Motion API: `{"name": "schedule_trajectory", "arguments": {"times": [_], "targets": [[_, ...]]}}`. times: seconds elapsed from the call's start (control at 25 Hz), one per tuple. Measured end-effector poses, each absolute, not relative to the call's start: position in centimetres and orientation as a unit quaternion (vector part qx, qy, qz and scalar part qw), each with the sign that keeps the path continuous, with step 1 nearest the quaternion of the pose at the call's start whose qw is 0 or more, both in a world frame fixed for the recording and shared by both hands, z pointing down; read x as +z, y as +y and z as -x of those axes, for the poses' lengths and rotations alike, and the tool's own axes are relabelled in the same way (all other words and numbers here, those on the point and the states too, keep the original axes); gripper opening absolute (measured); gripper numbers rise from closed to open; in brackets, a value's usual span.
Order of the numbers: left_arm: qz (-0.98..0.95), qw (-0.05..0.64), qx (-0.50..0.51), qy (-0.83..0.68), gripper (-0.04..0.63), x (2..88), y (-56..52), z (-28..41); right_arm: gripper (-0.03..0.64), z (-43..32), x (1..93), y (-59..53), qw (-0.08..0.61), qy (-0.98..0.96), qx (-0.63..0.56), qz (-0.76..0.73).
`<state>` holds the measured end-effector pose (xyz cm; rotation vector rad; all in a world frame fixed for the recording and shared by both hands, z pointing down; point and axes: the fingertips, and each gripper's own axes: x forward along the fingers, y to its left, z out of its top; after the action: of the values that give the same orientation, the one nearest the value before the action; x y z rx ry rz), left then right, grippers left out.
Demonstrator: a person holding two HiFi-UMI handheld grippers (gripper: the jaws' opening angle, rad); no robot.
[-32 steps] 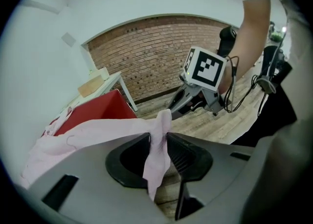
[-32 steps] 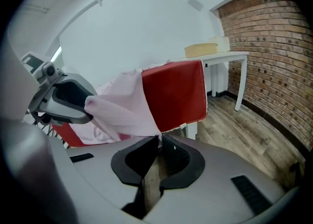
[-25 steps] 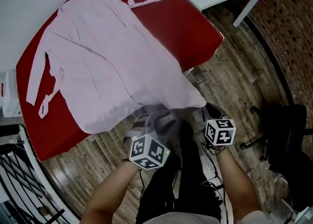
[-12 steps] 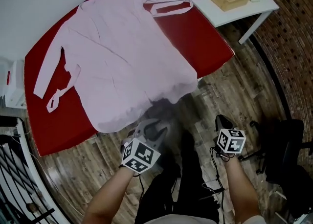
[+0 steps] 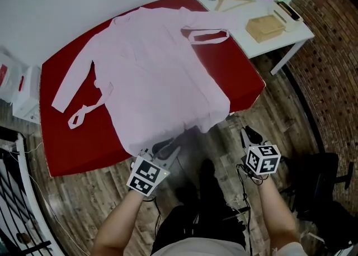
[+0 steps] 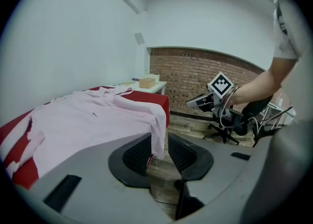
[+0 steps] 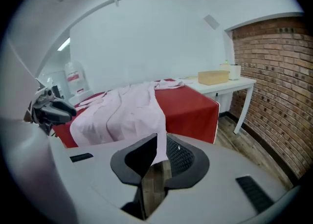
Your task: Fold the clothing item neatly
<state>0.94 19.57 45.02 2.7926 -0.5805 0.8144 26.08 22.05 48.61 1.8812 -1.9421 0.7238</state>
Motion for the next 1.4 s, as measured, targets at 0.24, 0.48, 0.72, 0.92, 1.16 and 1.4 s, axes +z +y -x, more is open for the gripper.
{"name": "schedule_trajectory", "arguments": {"times": [0.24,0.48,0.72,0.92,1.16,1.4], "targets": [[-0.932,0.077,0.268,-0.231,0.097,41.7,14.3,0.7,0.04,-24.0,44.3,15.4,0.173,-0.727,0.208,-0.631],[-0.916,0.107,0.263,-0.285,0.098,41.1,6.4,1.2,0.058,-22.4,42.8,6.7,0.174,-0.771,0.191,-0.582],[-0.889,0.16,0.263,-0.34,0.098,42.3,-2.0,0.8,0.082,-21.6,42.5,-3.3,0.185,-0.8,0.202,-0.533],[-0.869,0.179,0.267,-0.376,0.1,43.0,-7.7,-0.2,0.084,-19.9,42.9,-10.2,0.209,-0.819,0.205,-0.494],[-0.859,0.169,0.295,-0.382,0.1,45.2,-11.1,-1.8,0.084,-17.1,44.1,-15.9,0.26,-0.834,0.175,-0.455],[-0.859,0.124,0.345,-0.358,0.098,47.8,-13.2,-2.8,0.084,-14.8,46.2,-20.0,0.314,-0.829,0.137,-0.441]]}}
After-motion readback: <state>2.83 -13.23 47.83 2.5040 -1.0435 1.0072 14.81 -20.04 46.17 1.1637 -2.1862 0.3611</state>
